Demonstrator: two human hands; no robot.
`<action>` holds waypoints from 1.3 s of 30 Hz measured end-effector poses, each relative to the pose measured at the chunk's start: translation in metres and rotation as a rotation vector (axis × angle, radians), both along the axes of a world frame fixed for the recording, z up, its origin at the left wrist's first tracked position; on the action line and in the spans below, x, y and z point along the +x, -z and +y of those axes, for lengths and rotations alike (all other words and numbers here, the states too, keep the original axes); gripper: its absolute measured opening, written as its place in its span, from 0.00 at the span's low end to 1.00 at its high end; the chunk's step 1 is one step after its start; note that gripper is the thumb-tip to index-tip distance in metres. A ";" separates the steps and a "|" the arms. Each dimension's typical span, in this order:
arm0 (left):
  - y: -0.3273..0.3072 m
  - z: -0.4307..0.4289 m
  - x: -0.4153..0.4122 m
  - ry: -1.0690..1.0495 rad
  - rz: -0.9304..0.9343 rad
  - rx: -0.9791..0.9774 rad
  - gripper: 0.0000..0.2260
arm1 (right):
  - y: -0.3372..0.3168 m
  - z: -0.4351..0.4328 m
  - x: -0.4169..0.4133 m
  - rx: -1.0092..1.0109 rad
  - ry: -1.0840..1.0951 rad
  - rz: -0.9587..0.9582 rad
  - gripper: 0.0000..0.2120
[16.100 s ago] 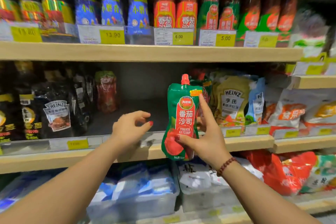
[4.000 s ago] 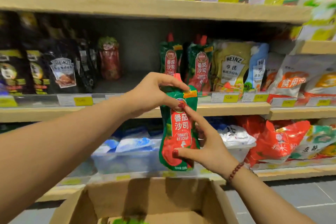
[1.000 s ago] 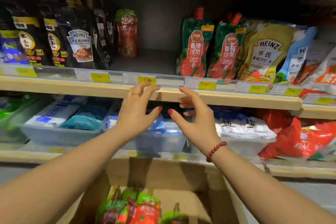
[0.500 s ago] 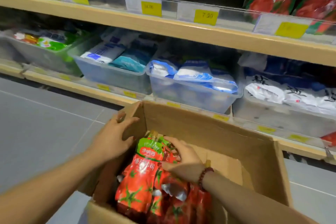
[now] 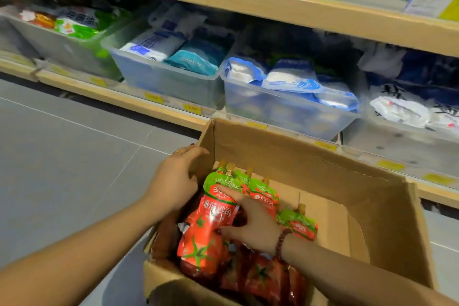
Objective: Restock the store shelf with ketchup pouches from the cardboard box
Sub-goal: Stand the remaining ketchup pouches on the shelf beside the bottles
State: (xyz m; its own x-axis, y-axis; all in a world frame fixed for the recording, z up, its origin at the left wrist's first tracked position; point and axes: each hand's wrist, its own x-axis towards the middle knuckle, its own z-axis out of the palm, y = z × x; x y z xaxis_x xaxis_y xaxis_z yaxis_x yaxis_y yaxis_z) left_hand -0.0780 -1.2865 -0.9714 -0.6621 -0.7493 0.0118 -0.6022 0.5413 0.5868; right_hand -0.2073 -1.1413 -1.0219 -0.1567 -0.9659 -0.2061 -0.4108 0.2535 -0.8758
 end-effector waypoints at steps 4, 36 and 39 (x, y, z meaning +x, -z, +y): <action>0.004 -0.001 0.000 0.002 0.006 -0.004 0.25 | 0.001 0.001 0.008 -0.003 0.081 -0.089 0.41; -0.175 -0.090 -0.063 0.675 0.613 0.281 0.44 | -0.279 -0.095 -0.085 -0.635 0.160 0.137 0.32; -0.191 -0.094 -0.080 0.663 0.698 0.336 0.46 | -0.300 -0.103 -0.094 -0.653 0.169 0.237 0.31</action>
